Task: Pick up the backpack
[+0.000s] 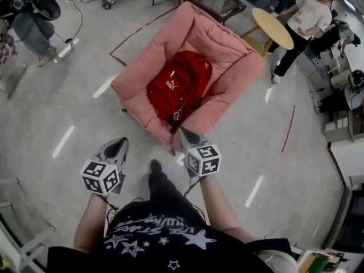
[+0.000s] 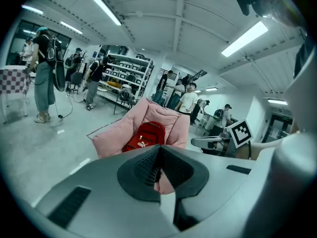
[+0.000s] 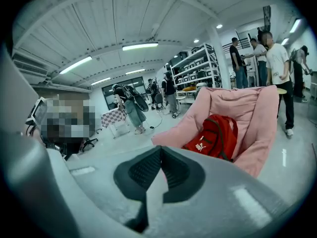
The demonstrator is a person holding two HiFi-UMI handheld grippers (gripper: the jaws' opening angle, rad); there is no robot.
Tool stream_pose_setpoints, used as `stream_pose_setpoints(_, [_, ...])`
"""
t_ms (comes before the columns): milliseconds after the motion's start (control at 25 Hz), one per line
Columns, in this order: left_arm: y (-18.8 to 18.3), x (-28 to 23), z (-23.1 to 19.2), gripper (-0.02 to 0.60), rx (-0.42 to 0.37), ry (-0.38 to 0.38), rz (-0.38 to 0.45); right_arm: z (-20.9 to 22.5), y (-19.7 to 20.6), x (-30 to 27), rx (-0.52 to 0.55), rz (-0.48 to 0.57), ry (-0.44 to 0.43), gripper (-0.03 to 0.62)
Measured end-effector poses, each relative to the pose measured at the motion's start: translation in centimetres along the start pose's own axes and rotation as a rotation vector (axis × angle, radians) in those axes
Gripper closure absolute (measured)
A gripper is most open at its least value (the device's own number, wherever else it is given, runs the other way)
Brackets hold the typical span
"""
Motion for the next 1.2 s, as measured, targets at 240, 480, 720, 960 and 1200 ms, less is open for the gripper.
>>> stream_pose_setpoints(240, [-1.8, -6.9, -0.2, 0.572, 0.002, -0.010, -0.051, 6.1, -1.6, -2.7, -0.053, -0.009, 0.033, 0.594])
stream_pose_setpoints(480, [-4.1, -12.7, 0.3, 0.572, 0.023, 0.001, -0.044, 11.4, -2.6, -4.3, -0.092, -0.004, 0.056, 0.594])
stream_pose_setpoints(720, [-5.3, -16.1, 0.8, 0.572, 0.006, 0.036, -0.083, 14.3, -2.7, -4.3, -0.145, 0.014, 0.104, 0.594])
stream_pose_setpoints(960, [-6.0, -19.6, -0.3, 0.572, -0.001, 0.083, -0.109, 16.4, -2.4, -4.1, -0.182, 0.023, 0.186, 0.594])
stream_pose_setpoints(1200, [-6.9, -25.2, -2.7, 0.572, -0.013, 0.171, -0.147, 18.4, -2.5, -5.7, -0.209, 0.039, 0.294, 0.594])
Point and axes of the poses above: the fingertips, and each gripper's own axes: x backward along the fingers, z to its right, y out of its underside, the point moved 7 cm from there along x, backward along the fingers, and after that the axes turned 10 degrees about z, right-handed, at the moved point
